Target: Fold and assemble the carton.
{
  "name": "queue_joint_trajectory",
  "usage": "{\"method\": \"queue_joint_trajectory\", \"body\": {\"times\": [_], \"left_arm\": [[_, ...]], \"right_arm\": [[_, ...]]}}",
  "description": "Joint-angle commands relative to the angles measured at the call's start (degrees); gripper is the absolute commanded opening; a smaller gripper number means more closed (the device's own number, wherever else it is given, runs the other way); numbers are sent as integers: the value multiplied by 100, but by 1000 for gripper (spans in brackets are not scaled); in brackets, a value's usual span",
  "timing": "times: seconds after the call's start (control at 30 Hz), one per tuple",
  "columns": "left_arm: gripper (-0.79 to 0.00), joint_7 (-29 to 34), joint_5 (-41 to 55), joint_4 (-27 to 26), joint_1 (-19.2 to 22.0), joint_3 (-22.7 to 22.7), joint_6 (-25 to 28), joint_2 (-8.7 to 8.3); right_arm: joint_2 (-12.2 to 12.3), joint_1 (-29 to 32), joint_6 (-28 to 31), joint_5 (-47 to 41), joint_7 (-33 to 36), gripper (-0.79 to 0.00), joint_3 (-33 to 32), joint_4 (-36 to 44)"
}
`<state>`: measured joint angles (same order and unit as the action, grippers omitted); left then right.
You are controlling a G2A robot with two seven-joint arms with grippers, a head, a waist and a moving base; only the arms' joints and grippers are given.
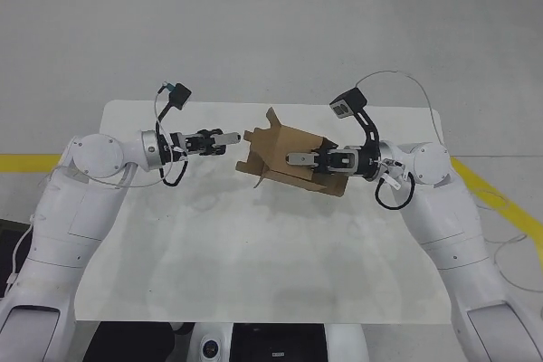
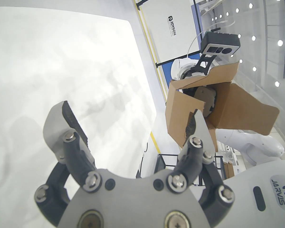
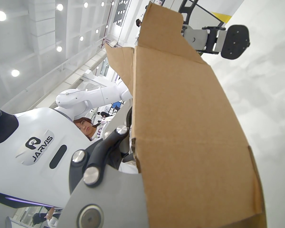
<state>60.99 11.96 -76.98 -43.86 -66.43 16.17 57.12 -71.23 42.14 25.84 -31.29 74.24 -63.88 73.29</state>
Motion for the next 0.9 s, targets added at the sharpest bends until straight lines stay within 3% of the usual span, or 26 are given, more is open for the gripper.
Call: {"method": "queue_joint_trajectory", "body": {"times": [0.0, 0.87], "left_arm": [[0, 27, -27, -15, -18, 22, 10, 0], [0, 639, 340, -310, 43, 206, 180, 17]], "right_arm": [[-4, -14, 26, -33, -12, -785, 12, 12], [-118, -118, 228, -189, -220, -785, 462, 39]]}}
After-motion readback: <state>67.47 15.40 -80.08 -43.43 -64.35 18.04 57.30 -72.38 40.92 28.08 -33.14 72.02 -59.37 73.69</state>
